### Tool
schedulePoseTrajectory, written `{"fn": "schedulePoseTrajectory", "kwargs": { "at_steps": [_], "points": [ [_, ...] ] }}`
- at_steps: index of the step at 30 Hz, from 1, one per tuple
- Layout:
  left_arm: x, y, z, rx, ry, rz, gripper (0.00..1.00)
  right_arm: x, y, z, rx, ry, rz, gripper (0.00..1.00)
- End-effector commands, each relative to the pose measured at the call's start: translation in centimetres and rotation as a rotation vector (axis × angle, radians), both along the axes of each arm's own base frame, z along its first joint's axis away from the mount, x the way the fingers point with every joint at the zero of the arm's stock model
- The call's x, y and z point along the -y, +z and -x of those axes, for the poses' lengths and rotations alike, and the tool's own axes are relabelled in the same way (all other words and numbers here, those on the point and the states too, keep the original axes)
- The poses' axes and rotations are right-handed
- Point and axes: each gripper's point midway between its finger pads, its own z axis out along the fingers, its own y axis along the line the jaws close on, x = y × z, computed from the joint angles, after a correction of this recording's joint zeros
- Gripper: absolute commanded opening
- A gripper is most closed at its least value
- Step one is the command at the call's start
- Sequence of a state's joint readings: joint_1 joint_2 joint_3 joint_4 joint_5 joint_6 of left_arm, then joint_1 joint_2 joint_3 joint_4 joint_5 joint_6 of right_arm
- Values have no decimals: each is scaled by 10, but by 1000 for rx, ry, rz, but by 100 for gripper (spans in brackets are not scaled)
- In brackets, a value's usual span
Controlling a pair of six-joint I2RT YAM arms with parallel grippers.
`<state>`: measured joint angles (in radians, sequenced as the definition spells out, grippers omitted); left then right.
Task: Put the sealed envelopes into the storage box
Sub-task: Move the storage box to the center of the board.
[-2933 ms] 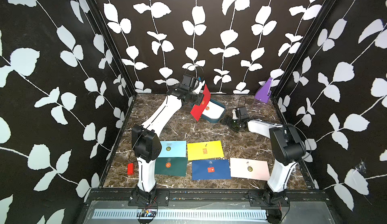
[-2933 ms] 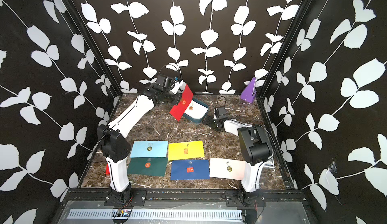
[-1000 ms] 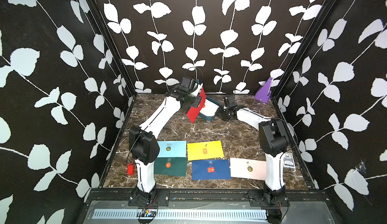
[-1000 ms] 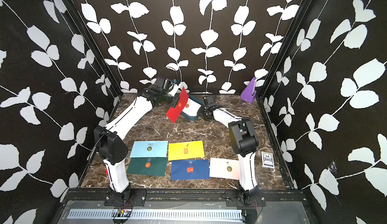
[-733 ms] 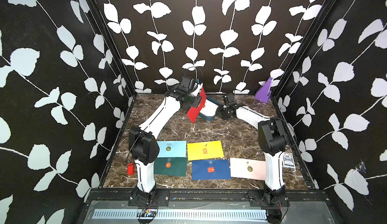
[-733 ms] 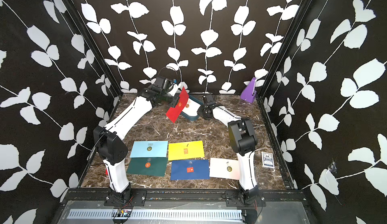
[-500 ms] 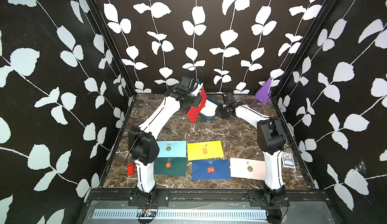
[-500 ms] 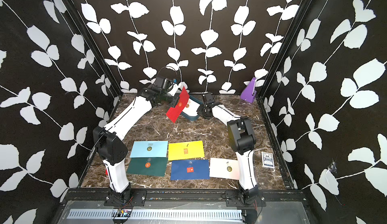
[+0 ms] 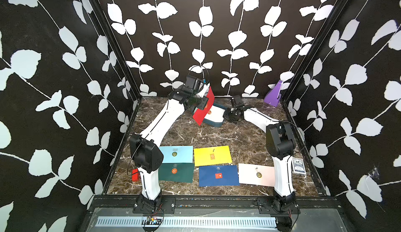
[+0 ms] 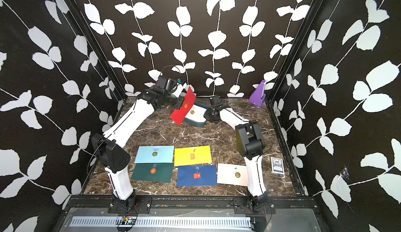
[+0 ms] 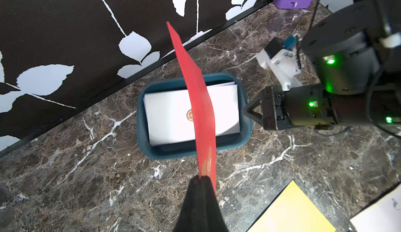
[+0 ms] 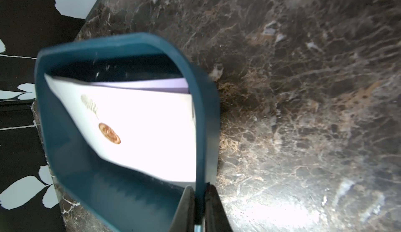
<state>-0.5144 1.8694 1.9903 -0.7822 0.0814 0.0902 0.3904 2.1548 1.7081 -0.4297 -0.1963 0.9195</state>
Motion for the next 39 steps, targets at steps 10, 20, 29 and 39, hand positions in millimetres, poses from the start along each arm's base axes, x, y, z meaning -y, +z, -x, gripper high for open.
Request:
{"fn": "schedulePoseTrajectory", "kwargs": {
  "at_steps": [10,20,29,39],
  "points": [
    [26,-13,55,-164,-412,-147,0,40,7,55,-110,249,170,8],
    [29,-36,71,-170,-630,-250,0,60,12,88,-145,438,218,2],
    [55,-61,75,-158,-778,-274,0,54,15,102,-125,584,178,2],
    [77,-97,48,-118,-795,-292,0,50,10,101,-113,587,155,2]
  ]
}}
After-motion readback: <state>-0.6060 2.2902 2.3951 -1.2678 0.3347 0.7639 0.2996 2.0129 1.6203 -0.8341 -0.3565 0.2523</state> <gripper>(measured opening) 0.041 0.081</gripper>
